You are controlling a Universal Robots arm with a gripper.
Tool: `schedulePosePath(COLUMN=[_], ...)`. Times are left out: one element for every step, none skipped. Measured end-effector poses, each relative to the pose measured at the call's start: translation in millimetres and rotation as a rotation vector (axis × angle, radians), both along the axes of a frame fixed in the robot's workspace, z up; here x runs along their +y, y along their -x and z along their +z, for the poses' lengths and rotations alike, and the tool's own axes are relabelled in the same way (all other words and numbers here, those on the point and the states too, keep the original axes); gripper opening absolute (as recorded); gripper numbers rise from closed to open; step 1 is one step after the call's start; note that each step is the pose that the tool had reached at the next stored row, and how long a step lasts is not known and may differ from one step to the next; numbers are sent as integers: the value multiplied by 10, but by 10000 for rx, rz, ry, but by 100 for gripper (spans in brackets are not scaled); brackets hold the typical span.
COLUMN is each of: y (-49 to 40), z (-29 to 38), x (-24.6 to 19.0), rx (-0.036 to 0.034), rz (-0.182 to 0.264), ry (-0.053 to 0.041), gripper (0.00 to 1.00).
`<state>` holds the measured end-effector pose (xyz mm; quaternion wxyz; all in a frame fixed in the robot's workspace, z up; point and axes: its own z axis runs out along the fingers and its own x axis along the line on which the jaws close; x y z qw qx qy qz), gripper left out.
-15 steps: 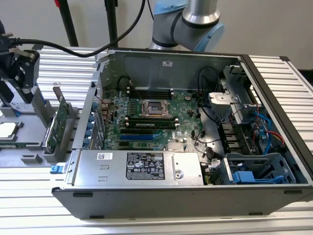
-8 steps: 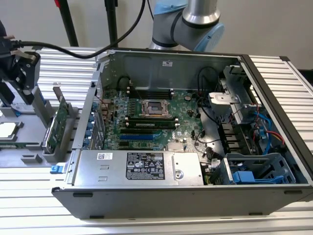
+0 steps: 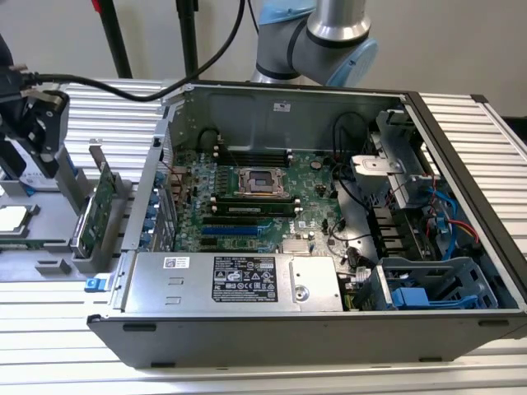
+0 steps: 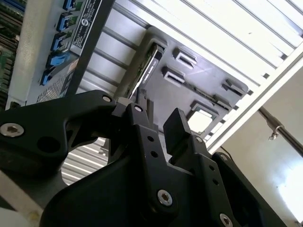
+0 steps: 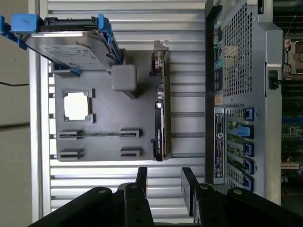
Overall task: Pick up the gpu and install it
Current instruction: 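Pick up the gpu and move the gpu toward the slot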
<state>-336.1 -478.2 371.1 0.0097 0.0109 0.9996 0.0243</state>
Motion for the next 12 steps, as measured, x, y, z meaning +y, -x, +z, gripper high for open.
schedulePosePath(y=[0, 0, 0, 0, 0, 0, 0, 0, 0, 0, 0, 0], z=[-5, -10, -14, -19, -24, -28, -32, -37, -41, -46, -50, -54], x=[0, 0, 0, 0, 0, 0, 0, 0, 0, 0, 0, 0], rx=[0, 0, 0, -1, 0, 0, 0, 0, 0, -1, -1, 0], rz=[4, 8, 11, 14, 18, 22, 25, 29, 33, 37, 40, 42], ry=[0, 0, 0, 0, 0, 1, 0, 1, 0, 0, 0, 0], gripper=[100, 100, 100, 100, 100, 100, 100, 100, 100, 100, 100, 100])
